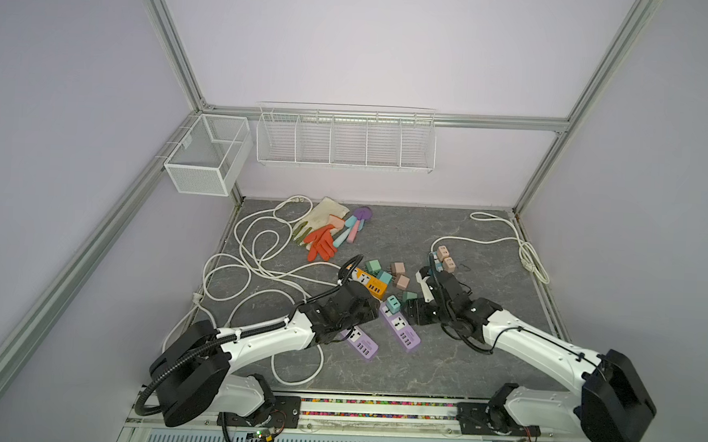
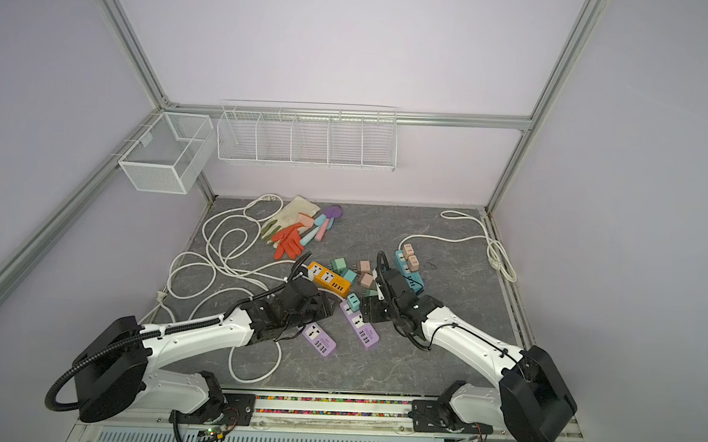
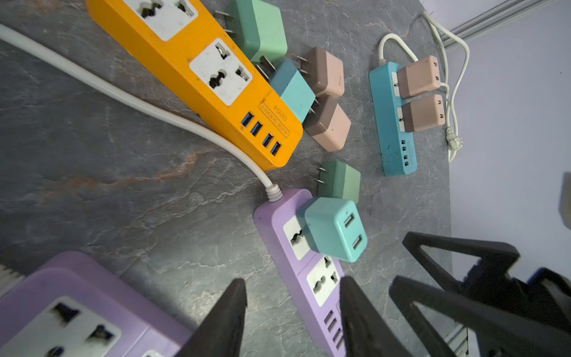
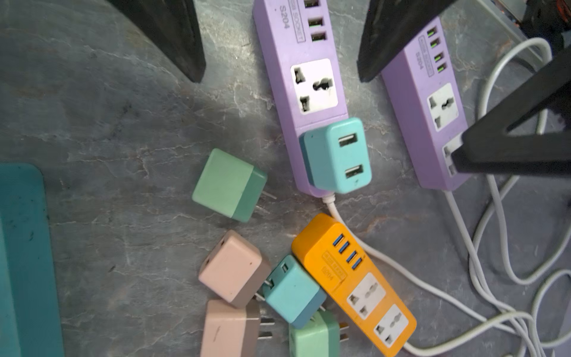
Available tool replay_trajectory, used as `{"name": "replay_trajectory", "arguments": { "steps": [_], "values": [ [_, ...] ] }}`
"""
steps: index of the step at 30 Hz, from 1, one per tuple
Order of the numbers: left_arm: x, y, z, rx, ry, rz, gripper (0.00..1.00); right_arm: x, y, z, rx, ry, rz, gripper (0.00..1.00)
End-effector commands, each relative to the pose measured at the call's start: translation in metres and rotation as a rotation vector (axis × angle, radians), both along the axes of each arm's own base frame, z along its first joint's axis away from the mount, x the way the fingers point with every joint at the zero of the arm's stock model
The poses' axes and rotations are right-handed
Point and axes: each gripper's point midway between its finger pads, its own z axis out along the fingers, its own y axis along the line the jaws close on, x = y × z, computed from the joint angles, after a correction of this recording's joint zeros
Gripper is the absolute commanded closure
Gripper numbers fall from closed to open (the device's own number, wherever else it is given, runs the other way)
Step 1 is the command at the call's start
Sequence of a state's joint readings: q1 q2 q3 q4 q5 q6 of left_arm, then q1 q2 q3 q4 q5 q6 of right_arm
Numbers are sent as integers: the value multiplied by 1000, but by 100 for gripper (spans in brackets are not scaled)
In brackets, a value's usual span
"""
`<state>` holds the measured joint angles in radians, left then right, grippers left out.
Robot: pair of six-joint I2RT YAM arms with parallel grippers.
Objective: Pull the plug off the socket
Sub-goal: 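Close the right gripper on the purple strip's teal plug while the left holds it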
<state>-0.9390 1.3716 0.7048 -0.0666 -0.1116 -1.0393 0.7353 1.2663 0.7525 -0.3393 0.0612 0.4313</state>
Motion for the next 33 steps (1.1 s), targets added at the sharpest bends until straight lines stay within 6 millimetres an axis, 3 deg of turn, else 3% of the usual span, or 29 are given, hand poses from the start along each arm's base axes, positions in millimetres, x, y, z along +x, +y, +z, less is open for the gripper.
{"name": "replay_trajectory", "arguments": {
  "steps": [1, 9, 10, 14, 25, 33],
  "values": [
    [8, -5, 0, -31, 0, 22, 50, -5, -2, 6, -91, -44, 67, 19],
    [18, -4, -8, -23, 14, 56, 51, 8, 19, 1, -129, -46, 113, 23],
    [19, -2, -10, -28, 32, 81, 51, 14, 27, 8, -117, -59, 116, 24],
    [23, -11, -16, -50, 39, 72, 52, 21, 39, 3, -124, -50, 137, 29],
    [30, -31, -36, -66, 82, 33, 58, 27, 51, -14, -188, -35, 182, 41],
    [32, -31, -47, -64, 119, 30, 63, 26, 55, -25, -201, -17, 192, 47]
  ]
}}
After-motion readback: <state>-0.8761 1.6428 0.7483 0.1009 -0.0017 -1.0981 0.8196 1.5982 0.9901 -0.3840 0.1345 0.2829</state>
